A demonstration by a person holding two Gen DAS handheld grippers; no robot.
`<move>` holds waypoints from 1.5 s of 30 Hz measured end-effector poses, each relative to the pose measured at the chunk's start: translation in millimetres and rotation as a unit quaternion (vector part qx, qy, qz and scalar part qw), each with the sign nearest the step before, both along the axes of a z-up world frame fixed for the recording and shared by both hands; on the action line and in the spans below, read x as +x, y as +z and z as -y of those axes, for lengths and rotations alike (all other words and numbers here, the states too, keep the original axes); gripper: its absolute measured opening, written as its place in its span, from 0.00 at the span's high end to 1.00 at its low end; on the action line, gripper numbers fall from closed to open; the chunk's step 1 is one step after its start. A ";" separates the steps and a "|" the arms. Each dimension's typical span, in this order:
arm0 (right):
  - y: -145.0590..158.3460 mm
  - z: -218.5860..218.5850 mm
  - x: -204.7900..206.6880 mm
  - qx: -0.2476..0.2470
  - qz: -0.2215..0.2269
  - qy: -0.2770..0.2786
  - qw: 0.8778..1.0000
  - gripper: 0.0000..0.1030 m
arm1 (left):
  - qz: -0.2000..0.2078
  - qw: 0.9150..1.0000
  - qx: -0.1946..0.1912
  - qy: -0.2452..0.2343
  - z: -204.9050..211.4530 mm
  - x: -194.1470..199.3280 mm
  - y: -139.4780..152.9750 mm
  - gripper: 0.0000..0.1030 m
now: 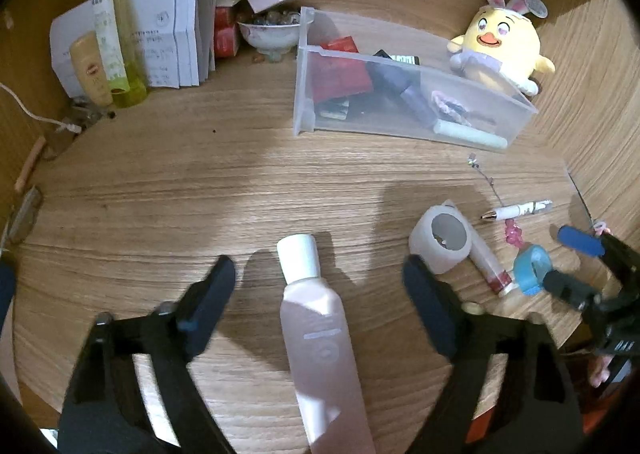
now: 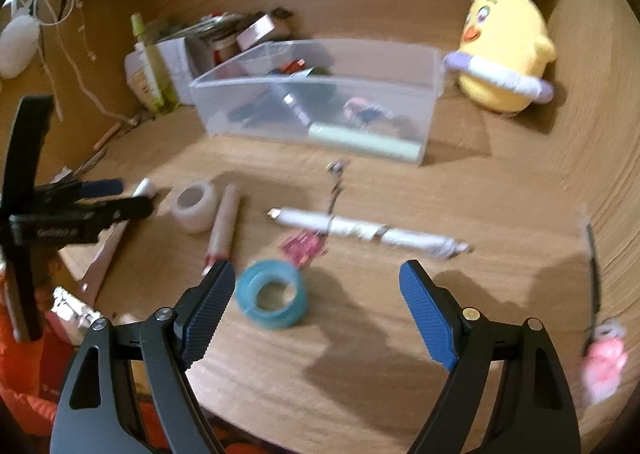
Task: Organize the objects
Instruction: 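Grasp the pink-white bottle with the left tool while the right tool grasps the blue tape roll, then lift the pink-white bottle with the left tool while the right tool lifts the tape roll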
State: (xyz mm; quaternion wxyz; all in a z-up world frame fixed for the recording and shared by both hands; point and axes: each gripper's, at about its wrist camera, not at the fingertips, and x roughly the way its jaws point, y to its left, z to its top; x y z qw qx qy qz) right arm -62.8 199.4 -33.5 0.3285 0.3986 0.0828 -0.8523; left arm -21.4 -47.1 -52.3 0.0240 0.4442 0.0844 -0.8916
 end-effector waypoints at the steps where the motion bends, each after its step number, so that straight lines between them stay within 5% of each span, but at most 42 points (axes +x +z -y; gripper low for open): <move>1: -2.7 1.0 2.1 0.002 0.001 0.001 1.000 0.20 | 0.003 1.000 0.003 -0.001 0.2 -1.2 -1.3 0.33; 4: -8.9 4.6 6.6 0.010 0.000 0.006 1.000 0.22 | 0.005 1.000 0.009 0.001 2.3 -3.7 -4.4 0.42; 8: -12.5 10.3 11.1 0.023 -0.006 0.020 1.000 0.43 | -0.001 1.000 0.002 0.004 1.2 -5.1 -5.0 0.53; 12: -12.8 14.4 14.7 0.029 -0.017 0.028 0.999 0.62 | -0.006 1.000 -0.011 0.002 -0.9 -6.1 -5.8 0.75; 14: -12.6 14.9 13.8 0.028 -0.016 0.028 0.999 0.65 | -0.007 1.000 -0.005 0.001 0.1 -6.5 -6.0 0.80; 28: 13.2 4.0 -5.2 -0.012 -0.032 -0.004 0.999 0.65 | -0.067 0.998 -0.006 0.010 5.6 -3.5 36.2 0.80; 45: 49.3 3.8 -35.4 -0.044 -0.071 -0.022 0.996 0.65 | -0.171 0.985 -0.007 0.003 -2.8 -11.5 109.4 0.80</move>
